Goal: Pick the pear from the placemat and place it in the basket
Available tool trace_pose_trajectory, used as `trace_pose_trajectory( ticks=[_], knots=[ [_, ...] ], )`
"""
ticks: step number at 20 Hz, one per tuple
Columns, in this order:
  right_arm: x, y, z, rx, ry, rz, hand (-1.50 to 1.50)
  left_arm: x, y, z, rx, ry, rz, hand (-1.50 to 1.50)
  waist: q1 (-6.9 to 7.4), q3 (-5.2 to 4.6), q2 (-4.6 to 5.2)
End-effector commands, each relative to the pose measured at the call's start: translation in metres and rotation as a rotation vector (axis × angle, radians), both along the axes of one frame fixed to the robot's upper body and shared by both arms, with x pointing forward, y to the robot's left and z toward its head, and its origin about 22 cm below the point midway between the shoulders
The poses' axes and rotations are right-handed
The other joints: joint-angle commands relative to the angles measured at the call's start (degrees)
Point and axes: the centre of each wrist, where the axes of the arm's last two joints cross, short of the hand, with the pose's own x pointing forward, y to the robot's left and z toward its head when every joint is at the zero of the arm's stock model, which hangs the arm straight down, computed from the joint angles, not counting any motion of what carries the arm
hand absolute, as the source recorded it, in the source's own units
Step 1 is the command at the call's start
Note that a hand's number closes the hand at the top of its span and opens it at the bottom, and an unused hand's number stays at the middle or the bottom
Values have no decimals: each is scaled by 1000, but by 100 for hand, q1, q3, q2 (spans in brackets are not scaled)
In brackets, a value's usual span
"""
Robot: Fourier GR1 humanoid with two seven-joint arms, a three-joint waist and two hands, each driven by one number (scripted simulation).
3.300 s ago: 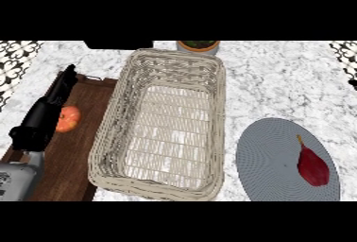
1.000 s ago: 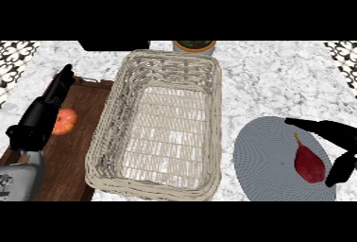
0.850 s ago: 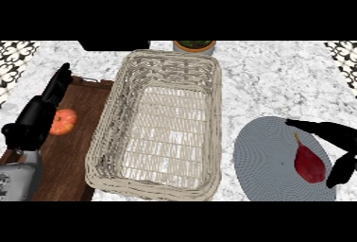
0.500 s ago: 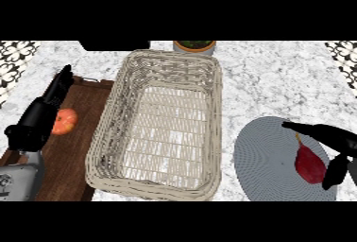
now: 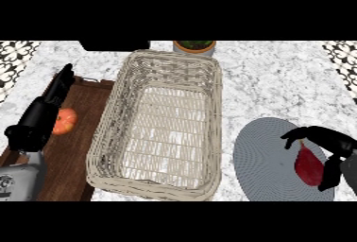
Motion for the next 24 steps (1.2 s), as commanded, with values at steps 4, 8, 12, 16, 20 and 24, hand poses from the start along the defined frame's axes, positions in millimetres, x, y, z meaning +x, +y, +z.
trace_pose_trajectory(
  ticks=[4, 8, 12, 16, 20, 24],
  knots=[
    [1, 14, -21, 2, -46, 44, 150, 0, 19, -9, 9, -12, 14, 0, 7, 73, 55],
    [-5, 21, -28, 26, -95, 57, 150, 8, 4, 5, 3, -8, 10, 0, -15, 73, 48],
    [-8, 6, -28, 27, -214, 22, 150, -6, -18, -6, -2, 7, 5, 0, 13, 79, 55],
    [12, 31, 2, -238, -357, -209, 150, -3, 1, -4, 10, 13, 25, 0, -116, 59, 12],
    [10, 47, 7, -373, -504, -392, 150, -15, 25, -13, 2, 10, 50, 0, -98, 54, -6],
    [23, 51, 58, -191, -715, -517, 150, -11, 11, -1, 9, 4, 20, 0, -133, 64, -25]
  ],
)
